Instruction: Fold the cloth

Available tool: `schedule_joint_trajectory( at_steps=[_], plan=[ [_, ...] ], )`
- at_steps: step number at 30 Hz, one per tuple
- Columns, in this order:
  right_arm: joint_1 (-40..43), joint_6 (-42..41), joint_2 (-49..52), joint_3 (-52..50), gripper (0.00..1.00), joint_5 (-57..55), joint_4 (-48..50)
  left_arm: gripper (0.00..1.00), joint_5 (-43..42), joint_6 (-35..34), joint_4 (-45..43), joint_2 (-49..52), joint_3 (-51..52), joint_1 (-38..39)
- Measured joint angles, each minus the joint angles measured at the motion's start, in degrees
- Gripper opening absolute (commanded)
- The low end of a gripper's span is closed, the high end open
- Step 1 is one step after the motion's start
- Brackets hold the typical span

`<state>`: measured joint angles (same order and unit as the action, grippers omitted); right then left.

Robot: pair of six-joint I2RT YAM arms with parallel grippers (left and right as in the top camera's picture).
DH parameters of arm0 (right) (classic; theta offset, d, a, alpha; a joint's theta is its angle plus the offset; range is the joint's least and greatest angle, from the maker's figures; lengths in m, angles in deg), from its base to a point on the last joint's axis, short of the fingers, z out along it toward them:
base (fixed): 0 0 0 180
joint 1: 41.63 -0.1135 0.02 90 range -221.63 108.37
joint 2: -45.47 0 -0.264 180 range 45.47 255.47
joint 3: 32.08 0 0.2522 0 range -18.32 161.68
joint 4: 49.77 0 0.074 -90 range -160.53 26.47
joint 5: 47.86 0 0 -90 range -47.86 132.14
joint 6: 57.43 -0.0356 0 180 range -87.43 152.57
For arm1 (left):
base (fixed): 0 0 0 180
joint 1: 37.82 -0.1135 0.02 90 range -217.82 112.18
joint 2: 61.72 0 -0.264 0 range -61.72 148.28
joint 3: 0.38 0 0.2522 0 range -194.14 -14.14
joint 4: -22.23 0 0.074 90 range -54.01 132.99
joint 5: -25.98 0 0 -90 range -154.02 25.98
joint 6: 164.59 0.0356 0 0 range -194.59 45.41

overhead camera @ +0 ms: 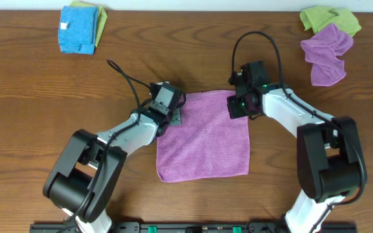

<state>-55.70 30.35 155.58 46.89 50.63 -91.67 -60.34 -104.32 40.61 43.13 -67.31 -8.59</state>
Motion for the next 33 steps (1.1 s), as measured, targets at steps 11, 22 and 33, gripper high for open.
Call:
schedule_joint_trajectory(
  at_steps=[11, 22, 33],
  plan=[
    [-1.14, -0.66, 0.13, 1.60, 0.01, 0.24, -10.40, 0.06, -0.85, 0.00, 9.60, -0.35, -2.27, 0.00],
    [-1.66, -1.25, 0.02, 1.84, 0.01, 0.50, -12.79, 0.06, -2.82, 0.00, 13.99, -1.05, -2.82, -0.17],
    [-1.95, -1.27, -5.86, 1.31, 0.01, -1.55, -10.58, 0.06, -2.62, 0.02, 11.67, -6.51, -2.80, -1.79]
  ],
)
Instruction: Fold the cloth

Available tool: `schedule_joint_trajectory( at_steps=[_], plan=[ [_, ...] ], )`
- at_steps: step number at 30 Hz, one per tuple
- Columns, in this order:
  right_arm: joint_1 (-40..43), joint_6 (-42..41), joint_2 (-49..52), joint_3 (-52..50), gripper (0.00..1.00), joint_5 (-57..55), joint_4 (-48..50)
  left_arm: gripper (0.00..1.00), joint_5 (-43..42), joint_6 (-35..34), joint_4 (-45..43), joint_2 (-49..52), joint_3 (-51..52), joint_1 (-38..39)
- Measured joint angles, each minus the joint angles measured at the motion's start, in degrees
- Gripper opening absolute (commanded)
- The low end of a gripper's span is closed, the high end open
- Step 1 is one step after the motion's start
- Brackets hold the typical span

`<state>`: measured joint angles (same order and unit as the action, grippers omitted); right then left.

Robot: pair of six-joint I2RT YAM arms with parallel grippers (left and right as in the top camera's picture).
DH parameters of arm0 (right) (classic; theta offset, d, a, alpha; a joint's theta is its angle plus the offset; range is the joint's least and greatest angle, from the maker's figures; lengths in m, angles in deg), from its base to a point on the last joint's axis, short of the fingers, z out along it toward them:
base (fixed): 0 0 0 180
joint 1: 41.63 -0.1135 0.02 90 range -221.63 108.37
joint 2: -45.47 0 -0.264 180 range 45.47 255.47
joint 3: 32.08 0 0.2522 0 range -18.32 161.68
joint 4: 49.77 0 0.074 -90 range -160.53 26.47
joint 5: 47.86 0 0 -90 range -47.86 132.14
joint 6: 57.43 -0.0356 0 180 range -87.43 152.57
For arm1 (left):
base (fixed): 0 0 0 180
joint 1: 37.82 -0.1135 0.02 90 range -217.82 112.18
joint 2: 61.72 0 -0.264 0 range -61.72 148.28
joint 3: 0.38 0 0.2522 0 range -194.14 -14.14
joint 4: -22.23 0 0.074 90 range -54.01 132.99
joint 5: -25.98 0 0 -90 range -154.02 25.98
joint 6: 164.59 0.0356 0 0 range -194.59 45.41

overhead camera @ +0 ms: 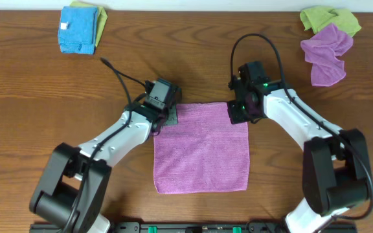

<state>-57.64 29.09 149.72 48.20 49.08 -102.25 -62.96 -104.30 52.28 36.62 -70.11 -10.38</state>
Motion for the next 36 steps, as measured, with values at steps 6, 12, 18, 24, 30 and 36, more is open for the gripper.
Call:
schedule_joint_trajectory(
  at_steps=[6, 12, 18, 24, 30, 36],
  plan=[
    [0.00, 0.02, -0.26, -0.02, 0.02, -0.83, 2.08, 0.06, -0.02, 0.00, 0.20, -0.09, 0.00, -0.68],
    [0.00, 0.26, 0.72, -0.02, 0.02, -2.14, 2.64, 0.06, -0.24, 0.22, 0.57, 0.55, 0.00, -0.66],
    [0.00, 0.59, 2.49, -0.02, 0.01, -2.95, 3.06, 0.05, -1.68, 0.83, 0.02, 4.04, 0.00, -0.66],
    [0.00, 0.74, 5.66, 0.09, 0.02, -3.13, 3.96, 0.06, -2.16, 1.51, -3.32, 5.42, 0.00, -0.72],
    [0.00, 0.76, 6.19, 0.24, 0.02, -3.17, 4.70, 0.06, -2.45, 1.68, -6.62, 7.37, -0.11, -1.55],
    [0.00, 0.76, 7.48, 1.27, 0.01, -2.84, 7.96, 0.06, -2.99, 1.70, -10.91, 8.66, -0.28, -4.00]
  ],
)
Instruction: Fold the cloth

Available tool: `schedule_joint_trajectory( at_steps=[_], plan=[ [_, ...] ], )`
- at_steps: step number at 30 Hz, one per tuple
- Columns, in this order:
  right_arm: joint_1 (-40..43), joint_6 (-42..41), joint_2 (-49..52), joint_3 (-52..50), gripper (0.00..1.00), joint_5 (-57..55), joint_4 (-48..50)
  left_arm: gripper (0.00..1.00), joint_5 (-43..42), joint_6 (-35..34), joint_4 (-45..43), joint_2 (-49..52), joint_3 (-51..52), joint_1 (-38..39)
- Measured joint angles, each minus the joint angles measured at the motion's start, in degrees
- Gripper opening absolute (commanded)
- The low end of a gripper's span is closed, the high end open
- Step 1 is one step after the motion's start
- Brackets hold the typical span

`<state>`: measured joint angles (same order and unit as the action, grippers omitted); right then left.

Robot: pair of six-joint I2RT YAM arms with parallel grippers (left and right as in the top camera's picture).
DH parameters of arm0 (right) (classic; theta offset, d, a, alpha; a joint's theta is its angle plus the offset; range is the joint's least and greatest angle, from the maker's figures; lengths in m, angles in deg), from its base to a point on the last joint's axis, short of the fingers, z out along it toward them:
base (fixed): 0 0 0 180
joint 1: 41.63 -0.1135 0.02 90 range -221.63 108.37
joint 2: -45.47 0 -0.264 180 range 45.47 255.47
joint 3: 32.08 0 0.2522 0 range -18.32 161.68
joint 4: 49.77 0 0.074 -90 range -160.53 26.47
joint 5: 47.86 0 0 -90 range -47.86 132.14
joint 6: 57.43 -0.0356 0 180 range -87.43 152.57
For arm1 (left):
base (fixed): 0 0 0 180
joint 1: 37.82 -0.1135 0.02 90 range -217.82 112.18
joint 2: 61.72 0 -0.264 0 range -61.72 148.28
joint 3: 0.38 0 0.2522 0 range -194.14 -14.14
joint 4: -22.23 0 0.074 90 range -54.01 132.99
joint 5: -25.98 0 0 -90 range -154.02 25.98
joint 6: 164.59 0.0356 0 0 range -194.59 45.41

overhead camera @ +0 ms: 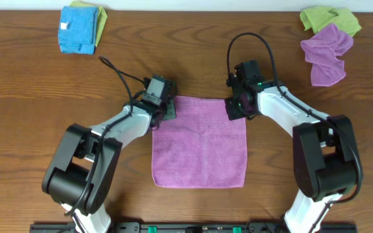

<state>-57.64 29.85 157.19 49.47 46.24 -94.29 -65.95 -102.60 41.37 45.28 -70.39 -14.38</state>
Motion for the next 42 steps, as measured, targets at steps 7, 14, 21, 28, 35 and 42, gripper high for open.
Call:
schedule_joint_trajectory(
  at_steps=[7, 14, 21, 28, 35, 42],
  plan=[
    [-0.04, -0.07, 1.38, 0.42, 0.01, 0.68, 6.43, 0.05, -1.18, 0.33, -4.44, 1.14, -0.04, -5.25],
    [-0.04, -0.09, 2.64, 1.05, 0.01, 1.20, 11.02, 0.06, -2.19, 2.89, -5.53, 1.66, -2.75, -9.01],
    [-0.04, -0.09, 3.13, 1.88, 0.01, 1.22, 10.40, 0.06, -6.40, 4.15, -2.19, 1.66, -6.12, -8.87],
    [-0.04, -0.09, 3.15, 2.34, 0.01, 1.22, 8.92, 0.06, -9.46, 4.33, 5.77, 1.66, -8.81, -8.31],
    [-0.07, -0.09, 3.15, 2.38, 0.01, 1.22, 8.66, 0.06, -8.31, 4.72, 8.13, 1.66, -8.94, -5.51],
    [-0.07, -0.09, 3.15, 2.64, 0.01, 1.22, 7.45, 0.06, -4.85, 5.38, 8.72, 2.45, -9.14, -4.11]
  ],
)
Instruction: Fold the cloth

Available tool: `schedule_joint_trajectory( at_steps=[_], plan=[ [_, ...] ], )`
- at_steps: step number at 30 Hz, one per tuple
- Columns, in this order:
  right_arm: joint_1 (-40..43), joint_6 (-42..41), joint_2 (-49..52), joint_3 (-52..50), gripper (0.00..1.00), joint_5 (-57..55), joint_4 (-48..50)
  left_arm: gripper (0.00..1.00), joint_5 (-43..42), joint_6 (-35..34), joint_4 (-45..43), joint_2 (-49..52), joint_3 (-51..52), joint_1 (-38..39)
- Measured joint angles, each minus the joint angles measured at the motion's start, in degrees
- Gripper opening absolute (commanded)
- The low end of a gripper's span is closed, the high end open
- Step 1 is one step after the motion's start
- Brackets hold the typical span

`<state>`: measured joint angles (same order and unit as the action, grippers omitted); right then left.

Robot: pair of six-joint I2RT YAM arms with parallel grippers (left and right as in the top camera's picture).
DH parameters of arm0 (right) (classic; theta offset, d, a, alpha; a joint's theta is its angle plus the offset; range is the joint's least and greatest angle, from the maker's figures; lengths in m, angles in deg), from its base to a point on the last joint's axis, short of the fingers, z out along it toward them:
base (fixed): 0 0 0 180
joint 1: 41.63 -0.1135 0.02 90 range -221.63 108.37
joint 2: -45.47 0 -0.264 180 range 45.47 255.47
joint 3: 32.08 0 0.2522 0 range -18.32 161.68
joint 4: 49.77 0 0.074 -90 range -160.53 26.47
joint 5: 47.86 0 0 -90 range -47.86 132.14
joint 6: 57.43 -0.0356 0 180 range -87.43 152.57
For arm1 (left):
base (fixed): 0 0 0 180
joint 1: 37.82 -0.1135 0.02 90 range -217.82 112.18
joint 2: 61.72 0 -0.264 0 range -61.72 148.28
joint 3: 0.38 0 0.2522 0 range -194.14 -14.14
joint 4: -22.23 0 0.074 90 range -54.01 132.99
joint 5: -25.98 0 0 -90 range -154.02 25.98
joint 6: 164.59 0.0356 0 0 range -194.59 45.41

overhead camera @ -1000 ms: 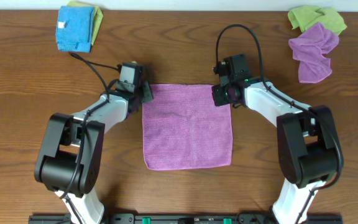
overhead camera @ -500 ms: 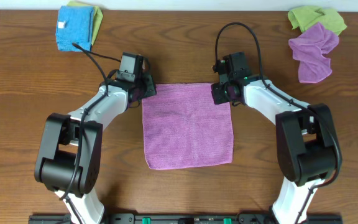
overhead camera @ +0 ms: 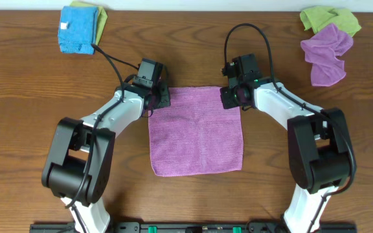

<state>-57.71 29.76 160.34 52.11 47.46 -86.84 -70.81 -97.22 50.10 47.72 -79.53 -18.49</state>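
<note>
A purple cloth [overhead camera: 196, 133] lies spread flat and roughly square in the middle of the table. My left gripper [overhead camera: 158, 101] sits at its far left corner and my right gripper [overhead camera: 232, 97] at its far right corner. Each seems shut on its corner, though the wrists hide the fingertips from above. The near edge of the cloth lies free on the wood.
A folded blue cloth [overhead camera: 78, 30] rests on a green one [overhead camera: 100, 19] at the far left. A crumpled green cloth [overhead camera: 329, 18] and a crumpled purple cloth [overhead camera: 327, 52] lie at the far right. The wooden table [overhead camera: 31, 97] extends around the cloth.
Both grippers have moved toward the far side of the table, and the purple cloth has shifted that way with them, still flat.
The cloth first lay slightly skewed, with both grippers at its far corners. Then it sat nearer the front edge and squared up. After that it lay a little farther back, and now farther back still, with the grippers at the same corners throughout.
</note>
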Motion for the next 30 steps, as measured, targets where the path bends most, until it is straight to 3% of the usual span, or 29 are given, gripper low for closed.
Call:
schedule_joint_trajectory(
  at_steps=[20, 30],
  plan=[
    [-0.02, -0.04, 0.00, 0.11, 0.01, 0.33, 0.04, 0.05, 2.99, 4.15, 2.56, 9.86, -11.19, -0.28],
    [-0.31, -0.66, 0.72, -0.11, 0.01, 0.46, 4.63, 0.05, 2.97, 4.92, 5.70, 10.64, -13.22, -2.05]
  ],
)
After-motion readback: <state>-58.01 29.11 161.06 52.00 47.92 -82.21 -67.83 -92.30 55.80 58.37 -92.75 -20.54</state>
